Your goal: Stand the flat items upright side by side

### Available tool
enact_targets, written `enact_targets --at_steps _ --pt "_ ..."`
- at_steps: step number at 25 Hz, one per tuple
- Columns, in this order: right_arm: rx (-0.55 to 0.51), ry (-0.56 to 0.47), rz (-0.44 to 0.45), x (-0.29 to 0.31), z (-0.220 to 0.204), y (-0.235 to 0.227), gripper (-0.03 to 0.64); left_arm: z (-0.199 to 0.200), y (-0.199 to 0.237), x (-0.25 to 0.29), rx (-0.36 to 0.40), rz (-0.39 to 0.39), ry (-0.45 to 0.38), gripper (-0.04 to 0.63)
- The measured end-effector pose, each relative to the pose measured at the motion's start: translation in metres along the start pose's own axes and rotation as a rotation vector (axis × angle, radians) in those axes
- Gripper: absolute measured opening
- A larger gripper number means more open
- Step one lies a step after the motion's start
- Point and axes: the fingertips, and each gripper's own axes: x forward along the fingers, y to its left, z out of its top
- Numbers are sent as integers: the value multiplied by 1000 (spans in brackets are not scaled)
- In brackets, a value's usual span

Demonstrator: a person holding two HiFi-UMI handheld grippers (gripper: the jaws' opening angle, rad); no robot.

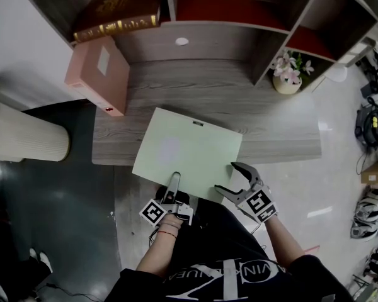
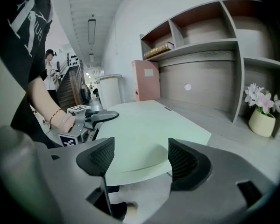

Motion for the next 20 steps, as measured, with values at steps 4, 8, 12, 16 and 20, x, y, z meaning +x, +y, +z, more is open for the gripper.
enact_targets --at_steps 4,8,12,16,20 --pt "-75 40 80 6 -6 34 427 15 -2 8 -25 -25 -64 373" --pt "-224 100 108 10 -17 57 477 14 -6 10 -107 -43 -98 362" --pt "-441 207 37 15 -36 57 477 11 -7 9 -121 -26 -93 344" --pt "-446 182 29 13 -36 54 473 10 -10 8 -109 1 -88 341" --pt "-387 146 66 8 -26 54 464 9 -28 7 -71 21 -67 328"
